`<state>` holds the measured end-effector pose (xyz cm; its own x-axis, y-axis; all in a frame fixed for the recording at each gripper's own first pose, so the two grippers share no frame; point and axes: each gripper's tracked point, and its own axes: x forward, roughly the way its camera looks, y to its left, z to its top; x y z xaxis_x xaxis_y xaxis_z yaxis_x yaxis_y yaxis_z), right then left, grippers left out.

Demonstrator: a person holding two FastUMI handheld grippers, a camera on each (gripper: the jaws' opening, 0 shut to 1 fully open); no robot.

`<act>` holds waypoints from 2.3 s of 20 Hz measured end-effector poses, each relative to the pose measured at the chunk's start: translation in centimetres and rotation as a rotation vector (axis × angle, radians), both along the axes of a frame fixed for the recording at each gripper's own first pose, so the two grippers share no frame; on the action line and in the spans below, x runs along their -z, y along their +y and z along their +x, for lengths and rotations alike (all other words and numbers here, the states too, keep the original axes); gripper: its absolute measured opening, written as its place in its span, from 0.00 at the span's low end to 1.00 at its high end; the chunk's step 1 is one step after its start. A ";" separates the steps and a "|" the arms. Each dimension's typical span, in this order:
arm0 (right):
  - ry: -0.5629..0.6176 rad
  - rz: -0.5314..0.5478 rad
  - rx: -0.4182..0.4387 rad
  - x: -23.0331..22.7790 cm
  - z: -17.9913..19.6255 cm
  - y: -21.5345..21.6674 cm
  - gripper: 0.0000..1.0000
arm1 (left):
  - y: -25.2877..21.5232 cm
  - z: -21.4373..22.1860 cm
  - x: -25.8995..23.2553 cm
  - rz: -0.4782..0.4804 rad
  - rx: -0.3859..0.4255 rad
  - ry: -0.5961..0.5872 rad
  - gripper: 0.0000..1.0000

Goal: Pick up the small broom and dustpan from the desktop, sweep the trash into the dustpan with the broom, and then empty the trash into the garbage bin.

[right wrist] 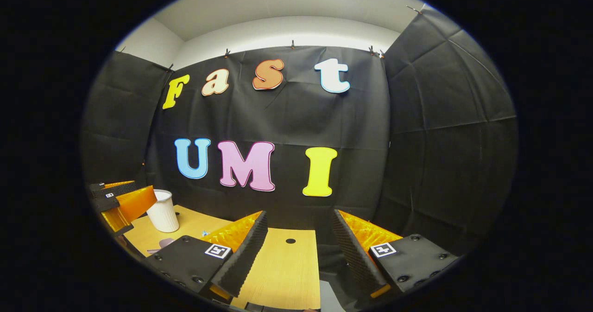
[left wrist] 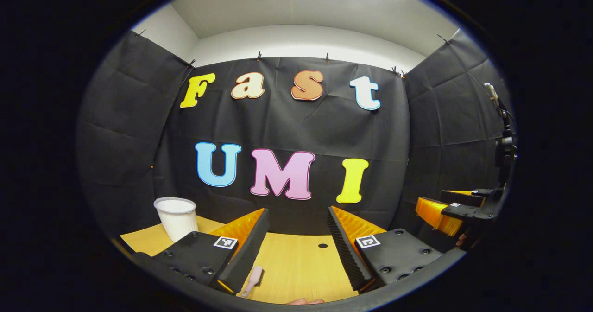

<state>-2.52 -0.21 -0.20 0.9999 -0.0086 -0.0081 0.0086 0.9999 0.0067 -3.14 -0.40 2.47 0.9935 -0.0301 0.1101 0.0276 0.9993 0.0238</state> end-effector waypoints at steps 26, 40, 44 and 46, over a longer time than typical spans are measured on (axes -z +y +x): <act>-0.004 -0.002 0.033 0.0 -1.5 -0.5 0.88 | -0.2 -1.4 0.2 0.016 0.007 0.009 0.75; 0.075 0.043 -0.026 4.1 1.9 2.8 0.88 | 0.3 1.2 2.6 -0.034 0.086 0.097 0.75; 0.159 0.083 -0.110 9.6 5.0 9.8 0.93 | 8.5 3.8 5.8 -0.036 0.044 0.229 0.75; 0.300 0.190 -0.159 14.0 5.9 15.5 0.93 | 13.4 4.8 9.6 -0.030 0.050 0.339 0.75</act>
<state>3.39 15.28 -14.22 0.9418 0.1759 -0.2865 -0.1163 0.9701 0.2131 1.69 13.00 -7.14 0.9710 -0.0812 -0.2250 0.0776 0.9967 -0.0246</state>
